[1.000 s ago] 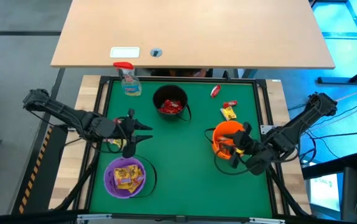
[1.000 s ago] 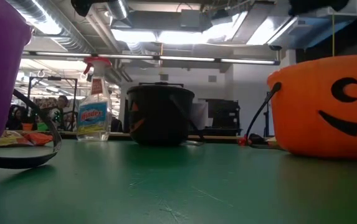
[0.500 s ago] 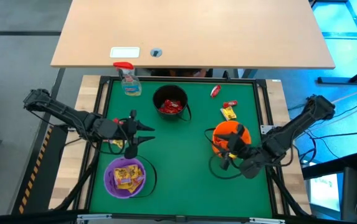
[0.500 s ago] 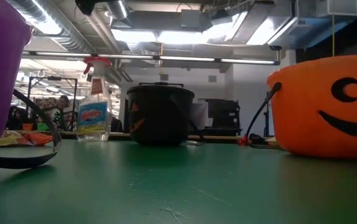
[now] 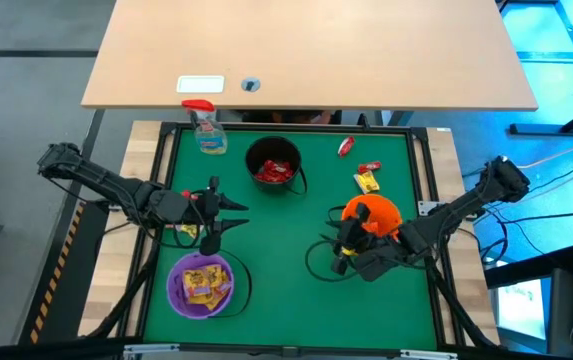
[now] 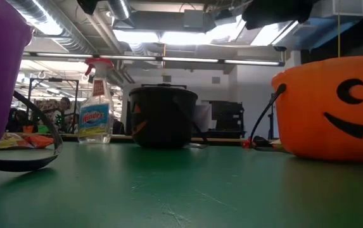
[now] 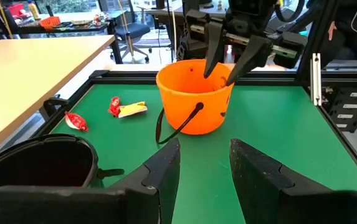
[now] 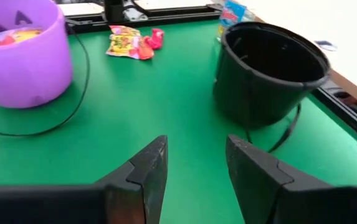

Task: Sort candy
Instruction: Put the yellow candy into the violet bucket

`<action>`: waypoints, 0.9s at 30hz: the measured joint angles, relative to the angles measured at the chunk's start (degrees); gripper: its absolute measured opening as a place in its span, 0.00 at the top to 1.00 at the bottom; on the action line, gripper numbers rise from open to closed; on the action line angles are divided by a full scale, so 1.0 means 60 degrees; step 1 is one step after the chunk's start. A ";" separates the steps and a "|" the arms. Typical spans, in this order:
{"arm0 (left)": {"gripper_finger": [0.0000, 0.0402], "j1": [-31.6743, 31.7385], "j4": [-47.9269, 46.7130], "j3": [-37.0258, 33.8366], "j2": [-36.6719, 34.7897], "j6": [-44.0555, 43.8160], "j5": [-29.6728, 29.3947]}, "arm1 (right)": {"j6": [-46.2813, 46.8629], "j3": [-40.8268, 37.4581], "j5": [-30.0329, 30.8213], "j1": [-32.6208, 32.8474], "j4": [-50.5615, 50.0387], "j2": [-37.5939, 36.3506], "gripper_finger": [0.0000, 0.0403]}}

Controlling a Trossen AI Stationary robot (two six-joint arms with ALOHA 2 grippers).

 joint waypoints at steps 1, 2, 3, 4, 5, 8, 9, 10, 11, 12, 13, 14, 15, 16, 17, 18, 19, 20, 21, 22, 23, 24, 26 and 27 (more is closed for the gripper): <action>0.68 0.0000 -0.0002 0.0000 0.0000 0.0000 0.0000 | -0.0124 0.0000 -0.0009 0.0004 0.0089 0.0002 0.61; 0.68 0.0000 -0.0004 0.0000 0.0000 -0.0005 0.0001 | -0.0224 0.0000 -0.0014 0.0007 0.0146 0.0002 0.61; 0.68 0.0000 -0.0004 0.0000 0.0000 -0.0007 0.0004 | -0.0258 0.0000 -0.0014 0.0011 0.0194 0.0002 0.61; 0.68 0.0000 -0.0004 0.0000 0.0000 -0.0013 0.0003 | -0.0258 0.0000 -0.0011 0.0011 0.0223 0.0002 0.61; 0.68 0.0000 -0.0004 0.0000 0.0000 -0.0022 0.0004 | -0.0259 0.0000 -0.0011 0.0011 0.0255 0.0002 0.61; 0.68 0.0000 -0.0004 0.0000 0.0000 -0.0025 0.0007 | -0.0266 -0.0004 -0.0004 0.0026 0.0448 0.0002 0.61; 0.68 0.0000 -0.0004 0.0000 0.0000 -0.0025 0.0007 | -0.0264 -0.0004 -0.0014 0.0026 0.0483 0.0006 0.61; 0.68 0.0000 -0.0004 0.0000 0.0000 -0.0025 0.0007 | -0.0266 -0.0004 -0.0021 0.0026 0.0501 0.0045 0.61; 0.68 0.0000 -0.0004 0.0000 0.0000 -0.0025 0.0007 | -0.0266 -0.0004 -0.0022 0.0026 0.0503 0.0070 0.61; 0.68 0.0000 -0.0004 0.0000 0.0000 -0.0025 0.0007 | -0.0265 -0.0004 -0.0003 0.0026 0.0500 0.0115 0.61; 0.68 -0.0004 -0.0005 0.0000 0.0000 -0.0025 0.0007 | -0.0262 -0.0004 0.0001 0.0026 0.0503 0.0160 0.61; 0.68 -0.0001 -0.0004 0.0000 0.0000 -0.0025 0.0004 | -0.0262 -0.0004 0.0008 0.0026 0.0520 0.0199 0.61; 0.68 -0.0004 -0.0009 0.0000 0.0000 -0.0025 0.0011 | -0.0259 -0.0004 0.0025 0.0026 0.0562 0.0245 0.61; 0.68 -0.0004 -0.0011 0.0000 0.0000 -0.0025 0.0011 | -0.0257 -0.0004 0.0029 0.0026 0.0608 0.0299 0.61; 0.68 -0.0004 -0.0011 0.0000 0.0000 -0.0025 0.0010 | -0.0256 -0.0004 0.0038 0.0026 0.0648 0.0364 0.61; 0.68 -0.0004 -0.0011 0.0000 0.0000 -0.0025 0.0011 | -0.0253 -0.0004 0.0048 0.0026 0.0701 0.0437 0.61; 0.68 -0.0004 -0.0011 0.0000 0.0000 -0.0025 0.0011 | -0.0251 -0.0004 0.0048 0.0026 0.0738 0.0494 0.61; 0.68 -0.0004 -0.0011 0.0000 0.0000 -0.0025 0.0011 | -0.0251 -0.0004 0.0051 0.0026 0.0748 0.0535 0.61; 0.68 -0.0004 -0.0011 0.0000 0.0000 -0.0025 0.0010 | -0.0251 -0.0004 0.0053 0.0026 0.0808 0.0594 0.61; 0.68 -0.0004 -0.0007 0.0000 0.0000 -0.0025 0.0011 | -0.0251 -0.0004 0.0059 0.0026 0.0910 0.0638 0.61; 0.68 -0.0004 -0.0011 0.0000 0.0000 -0.0025 0.0011 | -0.0266 -0.0004 0.0059 0.0026 0.1001 0.0694 0.61; 0.68 -0.0004 -0.0011 0.0000 0.0000 -0.0022 0.0011 | -0.0289 -0.0004 0.0057 0.0026 0.1092 0.0751 0.61; 0.68 -0.0004 -0.0011 0.0000 0.0000 -0.0025 0.0011 | -0.0313 -0.0004 0.0051 0.0026 0.1260 0.0829 0.61; 0.68 -0.0004 -0.0015 0.0000 0.0000 -0.0035 0.0014 | -0.0310 -0.0004 0.0056 0.0026 0.1273 0.0851 0.61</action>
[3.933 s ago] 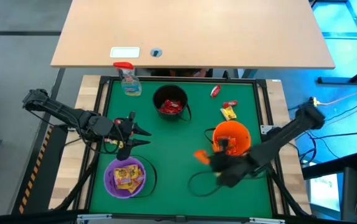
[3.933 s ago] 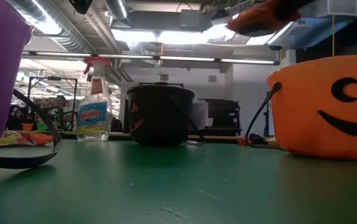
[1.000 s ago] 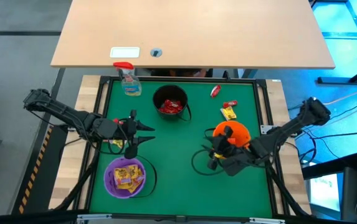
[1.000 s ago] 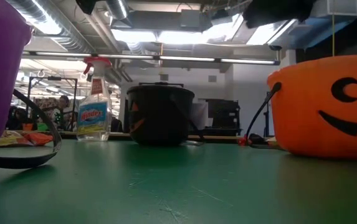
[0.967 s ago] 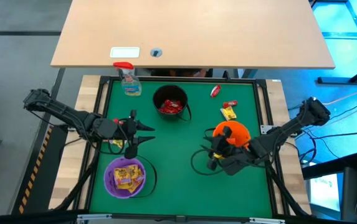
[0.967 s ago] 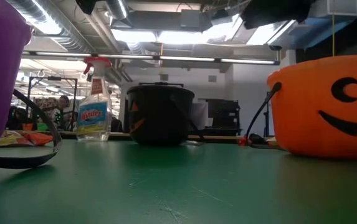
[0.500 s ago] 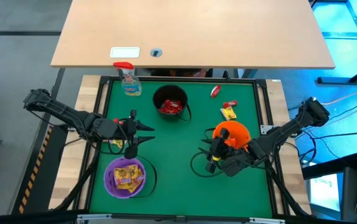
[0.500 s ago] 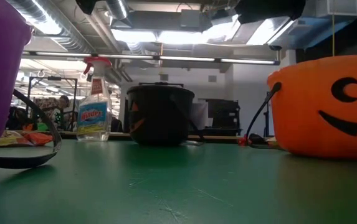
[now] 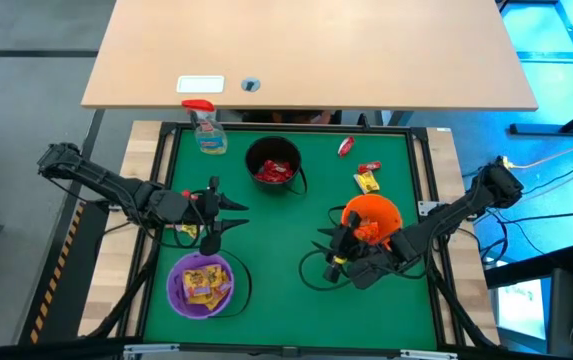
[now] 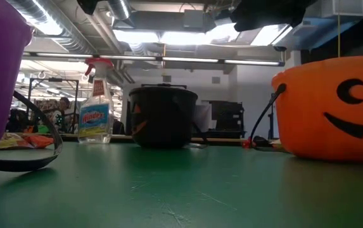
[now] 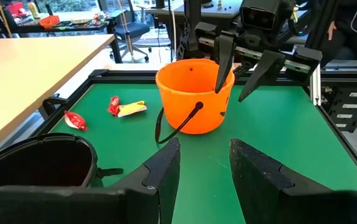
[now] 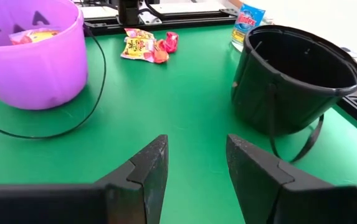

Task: Sort candy
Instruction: Put the yellow candy into the violet bucket

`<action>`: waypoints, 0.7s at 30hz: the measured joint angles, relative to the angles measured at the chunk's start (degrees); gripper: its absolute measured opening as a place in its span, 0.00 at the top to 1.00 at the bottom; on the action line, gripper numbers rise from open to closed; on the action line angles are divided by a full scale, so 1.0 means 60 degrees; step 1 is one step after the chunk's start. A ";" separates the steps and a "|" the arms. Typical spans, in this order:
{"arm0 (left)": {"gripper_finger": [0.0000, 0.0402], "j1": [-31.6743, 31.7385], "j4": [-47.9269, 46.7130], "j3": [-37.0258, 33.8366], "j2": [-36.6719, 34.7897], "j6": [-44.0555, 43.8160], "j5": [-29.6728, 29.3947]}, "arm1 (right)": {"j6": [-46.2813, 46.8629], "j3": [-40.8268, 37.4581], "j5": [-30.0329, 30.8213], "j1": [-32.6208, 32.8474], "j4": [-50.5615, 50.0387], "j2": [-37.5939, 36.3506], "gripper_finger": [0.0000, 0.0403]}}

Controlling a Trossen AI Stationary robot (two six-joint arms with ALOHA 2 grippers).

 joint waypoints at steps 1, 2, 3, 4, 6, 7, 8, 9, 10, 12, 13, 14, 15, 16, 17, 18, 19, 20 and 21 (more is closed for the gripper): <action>0.68 0.0000 0.0000 0.0000 0.0000 -0.0008 0.0009 | -0.0003 0.0000 0.0003 0.0000 0.0044 0.0028 0.61; 0.68 0.0000 0.0000 0.0000 0.0000 -0.0014 0.0065 | -0.0003 0.0000 0.0003 0.0000 0.0135 0.0055 0.61; 0.68 0.0000 -0.0004 0.0000 0.0000 -0.0022 0.0135 | -0.0006 0.0000 0.0003 0.0000 0.0208 0.0082 0.61; 0.68 0.0000 -0.0004 0.0000 0.0000 -0.0024 0.0216 | -0.0004 -0.0002 0.0000 0.0000 0.0238 0.0104 0.61; 0.68 0.0000 -0.0007 0.0000 0.0000 -0.0027 0.0246 | -0.0005 -0.0007 0.0003 0.0000 0.0376 0.0122 0.61; 0.68 0.0000 -0.0007 0.0000 0.0000 -0.0027 0.0248 | -0.0008 -0.0004 0.0003 0.0000 0.0427 0.0124 0.61; 0.68 0.0000 -0.0007 0.0000 0.0000 -0.0027 0.0246 | -0.0019 -0.0004 0.0003 0.0000 0.0424 0.0124 0.61; 0.68 0.0000 -0.0007 0.0000 0.0000 -0.0027 0.0246 | -0.0032 -0.0007 0.0003 0.0000 0.0421 0.0124 0.61; 0.68 0.0000 -0.0007 0.0000 0.0000 -0.0030 0.0248 | -0.0032 -0.0005 0.0003 0.0000 0.0419 0.0128 0.61; 0.68 0.0000 -0.0005 0.0000 0.0000 -0.0029 0.0248 | -0.0036 -0.0004 0.0002 0.0000 0.0417 0.0131 0.61; 0.68 0.0000 -0.0007 0.0000 0.0000 -0.0030 0.0248 | -0.0036 -0.0004 0.0002 0.0000 0.0417 0.0131 0.61; 0.68 0.0000 -0.0005 0.0000 0.0000 -0.0031 0.0246 | -0.0034 -0.0004 0.0003 0.0002 0.0417 0.0131 0.61; 0.68 0.0000 -0.0006 0.0000 0.0000 -0.0030 0.0247 | -0.0032 -0.0005 -0.0001 0.0004 0.0417 0.0131 0.61; 0.68 0.0000 -0.0007 0.0000 0.0000 -0.0030 0.0244 | -0.0023 -0.0006 -0.0001 0.0004 0.0417 0.0131 0.61; 0.68 0.0000 -0.0007 0.0000 0.0000 -0.0030 0.0245 | -0.0013 -0.0004 -0.0001 0.0004 0.0417 0.0131 0.61; 0.68 0.0000 -0.0007 0.0000 0.0000 -0.0030 0.0248 | -0.0010 -0.0004 -0.0001 0.0004 0.0421 0.0131 0.61; 0.68 0.0000 -0.0004 0.0000 0.0000 -0.0034 0.0256 | -0.0010 -0.0004 -0.0001 0.0004 0.0417 0.0131 0.61; 0.68 0.0003 -0.0007 0.0000 0.0000 -0.0037 0.0329 | -0.0008 -0.0004 -0.0001 0.0004 0.0420 0.0131 0.61; 0.68 0.0004 -0.0005 0.0000 0.0000 -0.0036 0.0475 | -0.0006 -0.0005 -0.0001 0.0004 0.0423 0.0131 0.61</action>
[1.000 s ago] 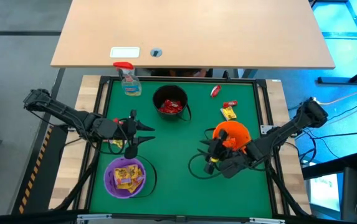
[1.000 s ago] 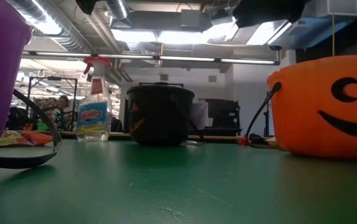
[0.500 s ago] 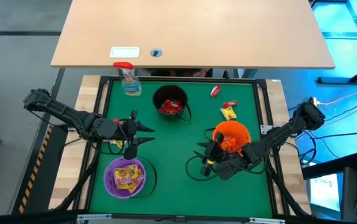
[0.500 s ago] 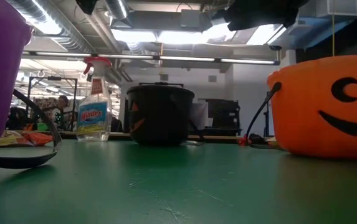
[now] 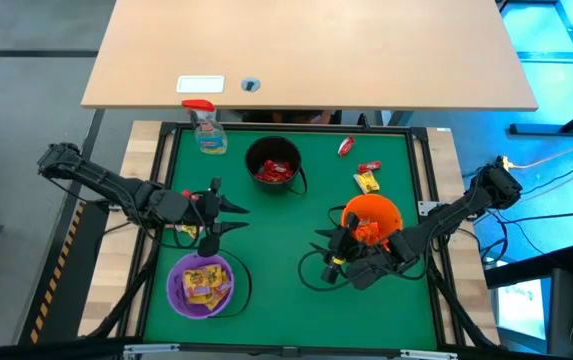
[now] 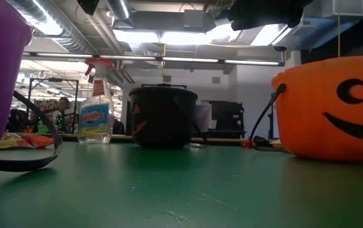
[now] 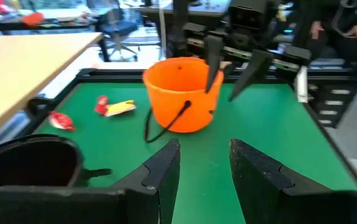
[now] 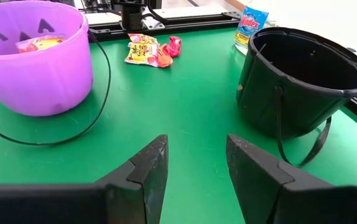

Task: Sort candy
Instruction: Put the yellow candy into the violet bucket

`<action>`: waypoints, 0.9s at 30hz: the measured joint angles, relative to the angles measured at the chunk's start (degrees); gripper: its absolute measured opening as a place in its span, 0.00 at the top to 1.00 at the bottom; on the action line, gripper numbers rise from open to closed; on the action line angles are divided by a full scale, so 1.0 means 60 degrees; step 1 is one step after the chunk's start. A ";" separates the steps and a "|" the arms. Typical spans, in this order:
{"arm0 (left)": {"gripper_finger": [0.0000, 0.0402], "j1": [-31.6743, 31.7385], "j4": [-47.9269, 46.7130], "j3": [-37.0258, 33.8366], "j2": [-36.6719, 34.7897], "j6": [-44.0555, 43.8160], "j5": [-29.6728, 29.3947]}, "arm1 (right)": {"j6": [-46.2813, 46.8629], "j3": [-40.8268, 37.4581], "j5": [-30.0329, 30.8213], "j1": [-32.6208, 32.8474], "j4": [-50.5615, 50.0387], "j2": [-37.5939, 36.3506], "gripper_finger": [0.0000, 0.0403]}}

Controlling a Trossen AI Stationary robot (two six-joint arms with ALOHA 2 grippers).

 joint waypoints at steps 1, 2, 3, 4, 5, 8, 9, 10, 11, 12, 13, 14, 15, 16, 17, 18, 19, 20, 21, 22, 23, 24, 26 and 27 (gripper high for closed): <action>0.68 0.0000 -0.0001 0.0000 0.0000 0.0004 0.0169 | 0.0000 0.0001 0.0000 0.0000 0.0021 0.0000 0.61; 0.68 0.0000 -0.0002 0.0000 0.0000 0.0001 0.0269 | 0.0000 0.0001 0.0000 0.0000 0.0054 0.0000 0.61; 0.68 -0.0004 -0.0002 0.0000 0.0000 0.0001 0.0291 | 0.0000 0.0000 0.0000 0.0000 0.0075 0.0000 0.61; 0.68 -0.0007 -0.0002 0.0000 0.0000 0.0001 0.0291 | 0.0000 0.0001 0.0000 0.0000 0.0078 0.0000 0.61; 0.68 -0.0004 0.0001 0.0000 0.0000 0.0001 0.0287 | 0.0000 -0.0003 0.0000 0.0000 0.0082 0.0000 0.61; 0.68 0.0000 0.0001 0.0000 0.0000 0.0001 0.0280 | 0.0000 0.0000 -0.0003 0.0000 0.0085 0.0000 0.61; 0.68 0.0000 0.0001 0.0000 0.0000 0.0001 0.0280 | 0.0000 0.0001 -0.0003 0.0000 0.0088 0.0000 0.61; 0.68 0.0000 0.0001 0.0000 0.0000 0.0001 0.0282 | 0.0000 0.0001 -0.0004 0.0000 0.0089 0.0000 0.61; 0.68 0.0000 0.0001 0.0000 0.0000 0.0001 0.0283 | 0.0000 0.0001 -0.0004 0.0000 0.0089 0.0000 0.61; 0.68 0.0000 0.0001 0.0000 0.0000 0.0001 0.0283 | 0.0000 0.0001 -0.0004 0.0000 0.0089 0.0000 0.61; 0.68 0.0000 0.0001 0.0000 0.0000 0.0001 0.0280 | 0.0000 -0.0002 -0.0004 0.0000 0.0090 0.0000 0.61; 0.68 0.0000 0.0001 0.0000 0.0000 0.0001 0.0280 | 0.0000 -0.0002 -0.0004 0.0000 0.0093 0.0000 0.61; 0.68 0.0000 0.0001 0.0000 0.0000 0.0001 0.0280 | 0.0000 0.0001 -0.0011 0.0000 0.0097 0.0000 0.61; 0.68 0.0000 0.0001 0.0000 0.0000 0.0001 0.0280 | 0.0000 0.0001 -0.0031 0.0000 0.0103 0.0000 0.61; 0.68 0.0000 0.0001 0.0000 0.0000 0.0001 0.0280 | 0.0000 0.0001 -0.0067 0.0000 0.0116 0.0000 0.61; 0.68 0.0000 0.0002 0.0000 0.0000 0.0001 0.0280 | 0.0000 0.0000 -0.0073 0.0000 0.0129 0.0000 0.61; 0.68 0.0000 0.0001 0.0000 0.0000 0.0001 0.0280 | 0.0000 -0.0001 -0.0071 0.0000 0.0162 0.0000 0.61; 0.68 0.0000 0.0001 0.0000 0.0000 -0.0014 0.0280 | 0.0001 -0.0001 -0.0076 0.0000 0.0203 0.0000 0.61; 0.68 -0.0004 0.0001 0.0000 0.0000 -0.0070 0.0280 | 0.0003 0.0001 -0.0076 0.0000 0.0240 0.0000 0.61; 0.68 -0.0007 0.0001 0.0000 0.0000 -0.0183 0.0276 | 0.0004 0.0001 -0.0076 0.0000 0.0253 0.0000 0.61; 0.68 -0.0007 0.0001 0.0000 0.0000 -0.0241 0.0276 | 0.0004 0.0001 -0.0076 0.0000 0.0255 0.0000 0.61; 0.68 -0.0007 0.0001 0.0000 0.0000 -0.0252 0.0276 | 0.0004 0.0001 -0.0077 0.0000 0.0261 0.0000 0.61; 0.68 -0.0007 0.0001 0.0000 0.0000 -0.0250 0.0276 | 0.0004 0.0001 -0.0077 0.0000 0.0287 0.0000 0.61; 0.68 -0.0007 0.0001 0.0000 0.0000 -0.0254 0.0276 | 0.0002 0.0001 -0.0080 0.0000 0.0286 0.0000 0.61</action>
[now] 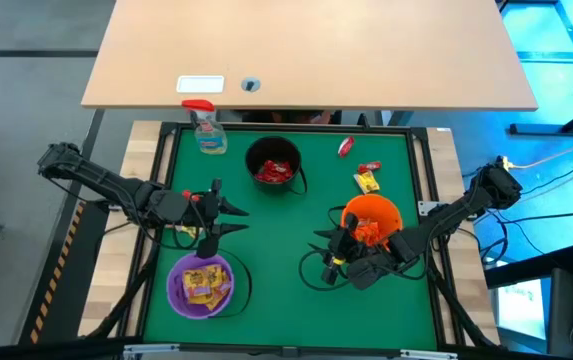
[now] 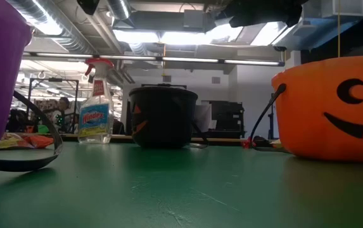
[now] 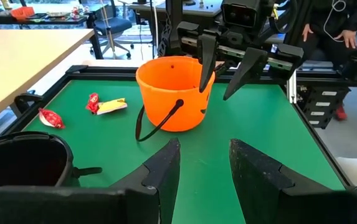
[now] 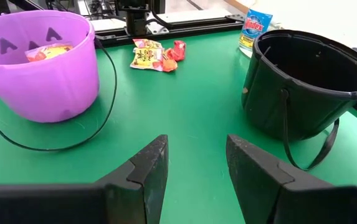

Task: Sort candy
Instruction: Put the yellow candy into the violet bucket

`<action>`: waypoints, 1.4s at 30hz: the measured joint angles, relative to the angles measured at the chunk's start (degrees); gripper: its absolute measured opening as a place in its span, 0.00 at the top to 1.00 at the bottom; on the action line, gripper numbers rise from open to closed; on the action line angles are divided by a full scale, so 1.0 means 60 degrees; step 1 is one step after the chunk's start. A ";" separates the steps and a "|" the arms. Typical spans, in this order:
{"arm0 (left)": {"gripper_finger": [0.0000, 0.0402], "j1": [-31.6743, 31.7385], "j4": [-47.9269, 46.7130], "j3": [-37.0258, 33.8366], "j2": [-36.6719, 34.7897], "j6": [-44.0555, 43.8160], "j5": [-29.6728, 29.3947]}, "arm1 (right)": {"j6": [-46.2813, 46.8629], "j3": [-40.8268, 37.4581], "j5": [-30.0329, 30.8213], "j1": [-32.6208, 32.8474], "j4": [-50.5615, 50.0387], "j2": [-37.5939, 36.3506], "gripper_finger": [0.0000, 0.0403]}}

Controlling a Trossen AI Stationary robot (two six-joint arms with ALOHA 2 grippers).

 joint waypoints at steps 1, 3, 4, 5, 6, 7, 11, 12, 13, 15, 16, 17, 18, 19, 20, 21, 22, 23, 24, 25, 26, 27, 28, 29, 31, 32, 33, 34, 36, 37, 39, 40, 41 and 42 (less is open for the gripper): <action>0.68 0.0000 0.0000 0.0000 0.0000 0.0000 0.0000 | 0.0002 0.0000 0.0000 0.0000 0.0000 0.0000 0.61; 0.68 0.0000 0.0000 0.0000 0.0000 -0.0004 0.0000 | 0.0002 0.0000 0.0000 0.0000 -0.0002 0.0000 0.61; 0.68 0.0000 0.0000 0.0000 0.0000 -0.0022 -0.0004 | 0.0007 0.0000 0.0001 0.0000 0.0000 0.0000 0.61; 0.68 0.0000 0.0000 0.0000 0.0000 -0.0045 -0.0017 | 0.0045 0.0000 0.0002 0.0000 -0.0001 0.0000 0.61; 0.68 0.0000 0.0000 0.0000 0.0000 -0.0080 -0.0061 | 0.0101 0.0000 0.0000 0.0000 0.0000 0.0000 0.61; 0.68 0.0000 0.0000 0.0000 0.0000 -0.0102 -0.0136 | 0.0187 0.0000 0.0000 0.0000 -0.0004 0.0000 0.61; 0.68 0.0000 0.0000 0.0000 0.0000 -0.0124 -0.0248 | 0.0254 0.0000 0.0000 0.0000 -0.0004 0.0000 0.61; 0.68 0.0000 0.0000 0.0000 0.0000 -0.0194 -0.0251 | 0.0254 0.0000 0.0000 0.0000 -0.0001 0.0000 0.61; 0.68 0.0000 0.0000 0.0000 0.0000 -0.0273 -0.0251 | 0.0257 0.0000 0.0000 0.0000 0.0000 0.0000 0.61; 0.68 0.0000 0.0000 0.0000 0.0000 -0.0528 -0.0271 | 0.0257 0.0000 0.0000 0.0000 0.0031 0.0000 0.61; 0.68 0.0000 0.0000 0.0000 0.0000 -0.0612 -0.0292 | 0.0257 0.0000 0.0000 0.0000 0.0083 0.0007 0.61; 0.68 0.0000 0.0000 0.0000 0.0000 -0.0641 -0.0319 | 0.0259 0.0000 0.0001 0.0000 0.0180 0.0044 0.61; 0.68 0.0000 0.0000 0.0000 0.0000 -0.0641 -0.0356 | 0.0257 0.0004 -0.0001 0.0000 0.0244 0.0063 0.61; 0.68 0.0000 0.0000 0.0000 0.0000 -0.0634 -0.0389 | 0.0257 0.0004 -0.0013 0.0000 0.0241 0.0075 0.61; 0.68 -0.0003 0.0000 0.0000 0.0000 -0.0633 -0.0456 | 0.0258 0.0004 -0.0113 0.0000 0.0218 0.0076 0.61; 0.68 -0.0004 0.0000 0.0000 0.0000 -0.0634 -0.0523 | 0.0260 0.0004 -0.0207 0.0000 0.0230 0.0076 0.61; 0.68 -0.0004 -0.0005 0.0000 0.0000 -0.0637 -0.0567 | 0.0260 0.0004 -0.0251 -0.0003 0.0245 0.0076 0.61; 0.68 -0.0004 -0.0007 0.0000 0.0000 -0.0658 -0.0580 | 0.0260 0.0004 -0.0241 0.0000 0.0255 0.0076 0.61; 0.68 -0.0004 -0.0011 0.0000 0.0000 -0.0674 -0.0584 | 0.0259 0.0004 -0.0192 0.0000 0.0252 0.0076 0.61; 0.68 -0.0004 -0.0012 0.0000 0.0000 -0.0674 -0.0586 | 0.0260 0.0004 -0.0144 0.0000 0.0253 0.0076 0.61; 0.68 -0.0004 -0.0026 0.0000 0.0000 -0.0678 -0.0575 | 0.0260 0.0004 -0.0123 -0.0002 0.0264 0.0076 0.61; 0.68 -0.0004 -0.0074 0.0000 0.0000 -0.0693 -0.0542 | 0.0260 0.0004 -0.0109 0.0000 0.0272 0.0076 0.61; 0.68 -0.0004 -0.0154 0.0000 -0.0003 -0.0766 -0.0521 | 0.0260 0.0004 -0.0081 0.0000 0.0280 0.0076 0.61; 0.68 0.0000 -0.0280 0.0000 -0.0009 -0.0933 -0.0450 | 0.0260 0.0004 -0.0081 0.0000 0.0280 0.0076 0.61; 0.68 0.0046 -0.0534 0.0000 -0.0022 -0.1319 -0.0126 | 0.0257 0.0004 -0.0081 0.0000 0.0276 0.0076 0.61; 0.68 0.0105 -0.0655 0.0000 -0.0022 -0.1511 0.0102 | 0.0260 0.0004 -0.0081 0.0000 0.0280 0.0076 0.61; 0.68 0.0177 -0.0787 0.0000 -0.0022 -0.1688 0.0311 | 0.0257 0.0004 -0.0081 0.0000 0.0280 0.0076 0.61; 0.68 0.0260 -0.0924 0.0000 -0.0022 -0.1815 0.0522 | 0.0257 0.0004 -0.0084 0.0000 0.0278 0.0076 0.61; 0.68 0.0466 -0.1158 0.0000 -0.0022 -0.2051 0.0836 | 0.0257 0.0004 -0.0084 0.0000 0.0276 0.0076 0.61; 0.68 0.0616 -0.1436 0.0053 -0.0022 -0.2186 0.0980 | 0.0253 0.0004 -0.0084 -0.0004 0.0276 0.0076 0.61; 0.68 0.0922 -0.2288 0.0300 -0.0022 -0.2431 0.1096 | 0.0221 0.0004 -0.0084 -0.0014 0.0271 0.0076 0.61; 0.68 0.1092 -0.2709 0.0459 -0.0022 -0.2517 0.1121 | 0.0224 0.0004 -0.0084 -0.0018 0.0269 0.0080 0.61; 0.68 0.1248 -0.3082 0.0613 -0.0024 -0.2632 0.1144 | 0.0220 0.0004 -0.0084 -0.0018 0.0269 0.0080 0.61; 0.68 0.1418 -0.3422 0.0746 -0.0025 -0.2714 0.1196 | 0.0223 0.0004 -0.0084 -0.0018 0.0269 0.0080 0.61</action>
